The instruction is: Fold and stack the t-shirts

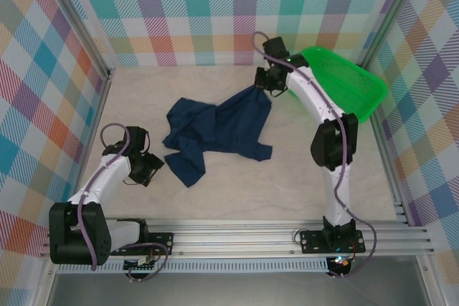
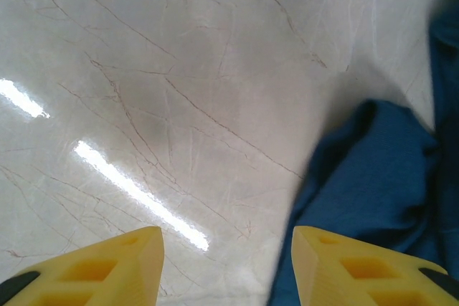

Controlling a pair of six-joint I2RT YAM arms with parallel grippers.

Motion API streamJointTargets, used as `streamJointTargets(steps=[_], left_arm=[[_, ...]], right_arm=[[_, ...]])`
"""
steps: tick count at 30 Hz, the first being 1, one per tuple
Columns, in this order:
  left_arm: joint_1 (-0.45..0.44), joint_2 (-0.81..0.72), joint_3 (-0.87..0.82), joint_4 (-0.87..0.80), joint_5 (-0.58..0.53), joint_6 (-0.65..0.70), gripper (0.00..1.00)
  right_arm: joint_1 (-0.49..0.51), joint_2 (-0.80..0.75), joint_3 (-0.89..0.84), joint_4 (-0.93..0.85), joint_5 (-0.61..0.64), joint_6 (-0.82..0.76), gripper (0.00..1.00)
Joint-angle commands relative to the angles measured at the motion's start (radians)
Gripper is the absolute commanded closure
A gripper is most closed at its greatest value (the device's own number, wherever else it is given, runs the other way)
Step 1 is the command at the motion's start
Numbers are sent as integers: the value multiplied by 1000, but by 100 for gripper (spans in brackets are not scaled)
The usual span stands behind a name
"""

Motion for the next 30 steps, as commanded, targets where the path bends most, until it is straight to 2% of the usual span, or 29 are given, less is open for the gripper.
streamJointTargets(steps=[1, 4, 6, 10, 13, 16, 19, 22, 26, 28, 30], left_arm=[[8, -30, 12, -8, 34, 20, 51], [-3, -27, -15, 104, 134, 26, 49], [-25, 2, -11, 152, 187, 46, 47], [-119, 98, 24, 229, 233, 103, 44], [-202, 180, 67, 267, 214, 99, 44], [-266, 262, 108, 318, 202, 70, 43], [-303, 330, 175, 294, 115, 75, 43], [-303, 394, 217, 308, 79, 107, 43], [-307, 508, 277, 309, 114, 144, 50], [-314, 542, 286, 331, 135, 144, 58], [-319, 553, 283, 379, 157, 122, 71]], right_arm=[[-26, 142, 229, -130, -19, 34, 100], [-25, 241, 429, -211, -37, 20, 100], [-25, 246, 448, -229, -38, 20, 100], [-25, 131, 257, -155, -45, 14, 100], [-25, 38, 99, -94, -46, 7, 100], [-25, -15, 16, -85, -51, 0, 100], [-25, -78, -84, -51, -62, 0, 100], [-25, -138, -171, -19, -66, 5, 100], [-25, -187, -238, -6, -81, 6, 100], [-25, -207, -262, 1, -84, 8, 100], [-25, -225, -280, 5, -85, 9, 100]])
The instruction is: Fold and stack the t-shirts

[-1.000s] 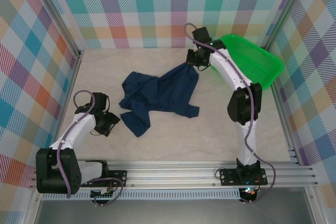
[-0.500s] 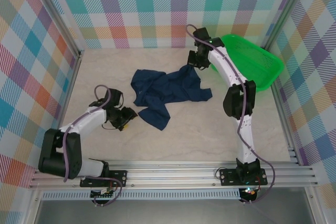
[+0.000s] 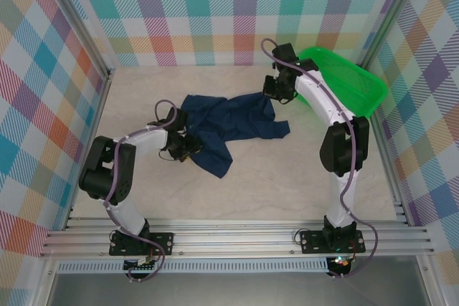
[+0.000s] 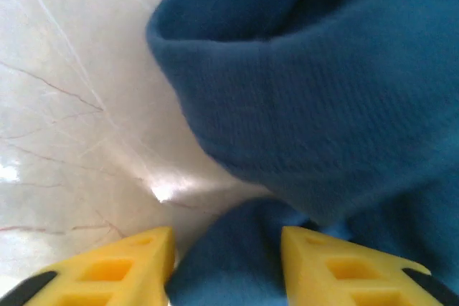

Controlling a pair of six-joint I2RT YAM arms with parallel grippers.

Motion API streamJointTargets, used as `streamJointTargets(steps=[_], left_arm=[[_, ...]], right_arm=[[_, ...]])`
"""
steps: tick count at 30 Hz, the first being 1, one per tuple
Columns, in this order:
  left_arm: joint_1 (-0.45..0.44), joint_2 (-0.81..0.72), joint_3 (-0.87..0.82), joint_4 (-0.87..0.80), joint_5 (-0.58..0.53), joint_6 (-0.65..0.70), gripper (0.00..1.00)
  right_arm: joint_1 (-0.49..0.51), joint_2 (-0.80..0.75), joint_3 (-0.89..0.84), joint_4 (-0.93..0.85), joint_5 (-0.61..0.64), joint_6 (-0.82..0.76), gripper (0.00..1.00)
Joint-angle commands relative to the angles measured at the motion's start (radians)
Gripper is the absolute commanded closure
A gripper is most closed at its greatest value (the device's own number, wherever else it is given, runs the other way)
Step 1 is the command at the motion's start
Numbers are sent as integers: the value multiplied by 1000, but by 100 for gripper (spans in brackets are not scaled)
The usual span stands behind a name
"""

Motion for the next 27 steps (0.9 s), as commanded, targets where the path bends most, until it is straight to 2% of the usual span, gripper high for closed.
streamJointTargets(steps=[1, 2, 3, 7, 11, 14, 17, 20, 24, 27], left_arm=[[-26, 17, 6, 94, 48, -20, 83], [-26, 3, 4, 114, 47, -41, 97], [-26, -15, 9, 119, 34, -58, 100], [1, -175, 76, 51, -96, -140, 100], [51, -349, 208, -149, -312, -165, 100], [102, -473, 259, -234, -414, -168, 100], [177, -562, 295, -267, -416, -168, 100], [229, -611, 331, -254, -370, -153, 100], [235, -642, 379, -324, -368, -153, 100], [236, -692, 363, -345, -389, -157, 100]], right_arm=[[-2, -60, -29, 24, -20, -6, 100], [-2, -65, -31, 25, -22, -7, 100], [-1, -70, -31, 25, -23, -12, 100], [-9, -79, 1, 19, -20, -31, 100], [-28, -78, 87, 18, 3, -52, 100], [-46, -84, 161, 17, 32, -65, 100], [-63, -102, 220, 20, 48, -80, 100], [-77, -125, 263, 24, 38, -91, 100], [-80, -154, 278, 9, 38, -84, 100], [-80, -194, 223, 20, 18, -69, 100]])
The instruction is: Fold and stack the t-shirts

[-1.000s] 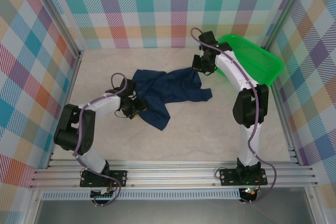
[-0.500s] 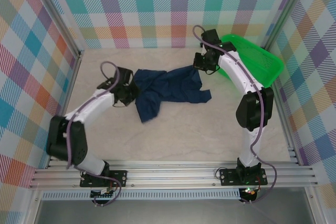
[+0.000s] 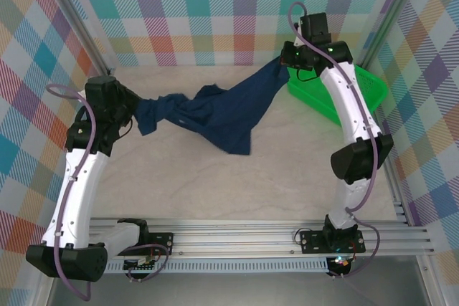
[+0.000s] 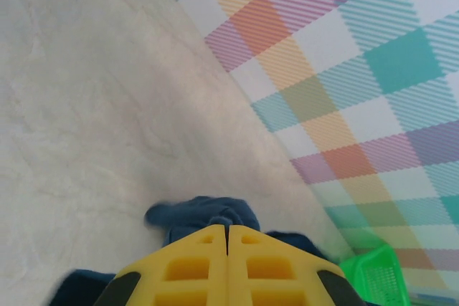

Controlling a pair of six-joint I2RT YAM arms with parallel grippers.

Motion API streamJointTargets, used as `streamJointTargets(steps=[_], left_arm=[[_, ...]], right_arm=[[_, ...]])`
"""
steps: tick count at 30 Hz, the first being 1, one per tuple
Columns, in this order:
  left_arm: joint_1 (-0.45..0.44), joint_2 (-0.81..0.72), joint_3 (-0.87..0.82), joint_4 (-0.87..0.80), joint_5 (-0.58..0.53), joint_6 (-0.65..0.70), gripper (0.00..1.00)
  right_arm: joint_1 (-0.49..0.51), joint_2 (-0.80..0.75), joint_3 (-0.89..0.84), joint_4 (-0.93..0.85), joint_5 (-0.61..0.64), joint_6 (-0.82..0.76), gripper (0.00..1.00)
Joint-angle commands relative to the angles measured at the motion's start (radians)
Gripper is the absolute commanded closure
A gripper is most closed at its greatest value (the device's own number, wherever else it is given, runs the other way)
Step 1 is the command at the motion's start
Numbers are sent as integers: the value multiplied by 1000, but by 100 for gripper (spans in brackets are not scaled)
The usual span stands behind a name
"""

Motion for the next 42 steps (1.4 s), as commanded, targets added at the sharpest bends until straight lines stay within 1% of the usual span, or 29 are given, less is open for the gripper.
streamJointTargets(steps=[1, 3, 5, 7, 9, 12, 15, 17, 18, 19, 20, 21, 23, 24, 26, 27, 28, 29, 31, 32, 34, 37, 39, 42], left_arm=[[9, -70, 2, -68, -42, -3, 100], [11, -90, -13, -74, -50, 5, 100], [16, -86, -35, -75, -33, 4, 100], [20, -77, -71, -62, -16, -2, 100], [22, -59, -112, -51, -5, -22, 100], [29, 11, -164, -73, 19, -30, 100], [48, 103, -217, -74, 92, -30, 100], [54, 159, -243, -92, 126, -24, 100], [57, 178, -251, -108, 132, -17, 100], [60, 194, -261, -123, 140, -7, 100], [63, 206, -272, -133, 142, 8, 100], [67, 212, -281, -144, 134, 18, 100], [80, 213, -310, -149, 124, 47, 100], [90, 214, -323, -148, 123, 52, 100], [113, 221, -350, -140, 125, 60, 100], [121, 224, -358, -138, 120, 65, 100], [125, 230, -363, -140, 108, 69, 100], [129, 236, -368, -140, 95, 77, 100], [131, 244, -372, -148, 61, 85, 100], [132, 245, -375, -149, 46, 89, 100], [138, 244, -388, -138, 38, 90, 100], [139, 245, -400, -127, 49, 90, 100], [139, 249, -404, -123, 61, 87, 100], [140, 251, -408, -121, 71, 85, 100]], right_arm=[[-5, -80, -60, 28, -4, 10, 100], [-4, -117, -132, 68, -7, 15, 100], [-4, -127, -179, 99, -8, 18, 100], [-5, -87, -165, 104, -22, 17, 100], [-4, -13, -117, 105, -39, 25, 100], [-5, 165, 46, 74, -94, 42, 100], [-6, 428, 341, -54, -150, 66, 100], [-6, 593, 579, -195, -155, 86, 77], [-6, 640, 660, -243, -152, 94, 66], [-5, 664, 708, -281, -151, 101, 58], [-3, 658, 708, -307, -147, 106, 53], [0, 633, 674, -315, -127, 107, 51], [24, 522, 497, -290, -64, 97, 47], [37, 451, 369, -251, -42, 94, 45], [66, 260, 37, -100, -8, 112, 41], [78, 181, -101, -48, 1, 131, 40], [92, 108, -233, -3, 9, 159, 40], [106, 39, -350, 30, 3, 189, 42], [140, -64, -555, 97, -29, 231, 48], [168, -110, -639, 121, -31, 245, 49], [224, -154, -763, 157, -45, 259, 49], [285, -152, -871, 193, -82, 300, 50], [302, -123, -908, 222, -105, 329, 50], [328, -52, -912, 230, -121, 339, 49]])
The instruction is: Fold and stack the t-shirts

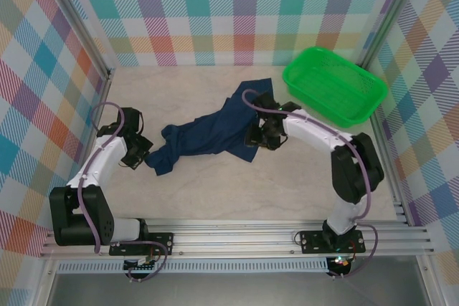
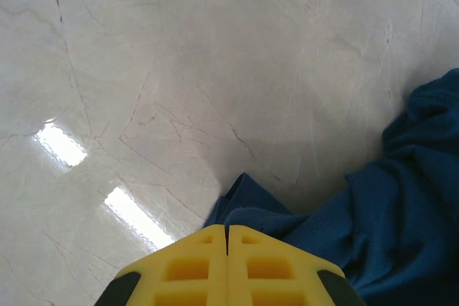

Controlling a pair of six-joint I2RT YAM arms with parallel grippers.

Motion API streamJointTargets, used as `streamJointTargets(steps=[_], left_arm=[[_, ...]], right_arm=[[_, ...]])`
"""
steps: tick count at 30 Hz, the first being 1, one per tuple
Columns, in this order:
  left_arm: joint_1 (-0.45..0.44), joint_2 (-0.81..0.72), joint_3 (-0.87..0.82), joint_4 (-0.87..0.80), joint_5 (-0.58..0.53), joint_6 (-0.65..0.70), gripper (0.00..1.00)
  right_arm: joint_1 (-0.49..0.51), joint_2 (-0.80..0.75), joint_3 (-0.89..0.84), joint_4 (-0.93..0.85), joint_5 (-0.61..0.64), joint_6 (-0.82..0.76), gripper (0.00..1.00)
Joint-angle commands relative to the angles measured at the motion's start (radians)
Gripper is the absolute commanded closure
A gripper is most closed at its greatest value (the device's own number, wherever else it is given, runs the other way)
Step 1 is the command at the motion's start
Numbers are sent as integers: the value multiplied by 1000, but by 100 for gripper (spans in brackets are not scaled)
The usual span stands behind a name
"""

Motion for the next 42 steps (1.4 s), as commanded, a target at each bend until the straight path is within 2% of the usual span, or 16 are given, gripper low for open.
streamJointTargets(steps=[1, 6, 11, 12, 16, 17, 20, 22, 23, 26, 28, 30, 32, 36, 42], left_arm=[[18, 8, -15, -5, 5, 13, 100], [17, -2, -18, -14, 22, 14, 100], [18, -13, -19, -25, 38, 16, 100], [17, -14, -19, -27, 40, 16, 100], [18, -16, -8, -39, 54, 14, 100], [18, -18, -5, -50, 56, 12, 100], [17, -37, -22, -90, 73, -9, 100], [17, -55, -68, -103, 131, -29, 100], [16, -65, -81, -132, 151, -36, 92], [-11, -145, -40, -258, 95, -37, 54], [-38, -210, 20, -247, 79, -29, 46], [-73, -211, 63, -170, 132, -25, 43], [-136, -136, 103, -108, 178, -10, 41], [-302, 44, 157, -17, 143, 69, 37], [-336, 243, 188, 61, 98, 156, 38]], right_arm=[[22, 63, -10, 64, -38, 51, 49], [31, 121, -1, 91, -43, 63, 52], [38, 177, 14, 107, -76, 75, 60], [39, 187, 14, 113, -82, 84, 62], [36, 198, 18, 101, -35, 107, 93], [29, 184, 15, 89, -1, 109, 98], [-18, 120, -19, 39, 76, 104, 100], [-68, 63, -62, 32, 91, 82, 100], [-96, 37, -81, 30, 89, 62, 100], [-152, -5, -109, 11, 63, -7, 100], [-164, -21, -118, 5, 47, -45, 100], [-166, -28, -119, -21, 67, -61, 100], [-173, -39, -133, -18, 70, -56, 100], [-178, -29, -130, -10, 58, -47, 100], [-182, -35, -124, -9, 51, -47, 100]])
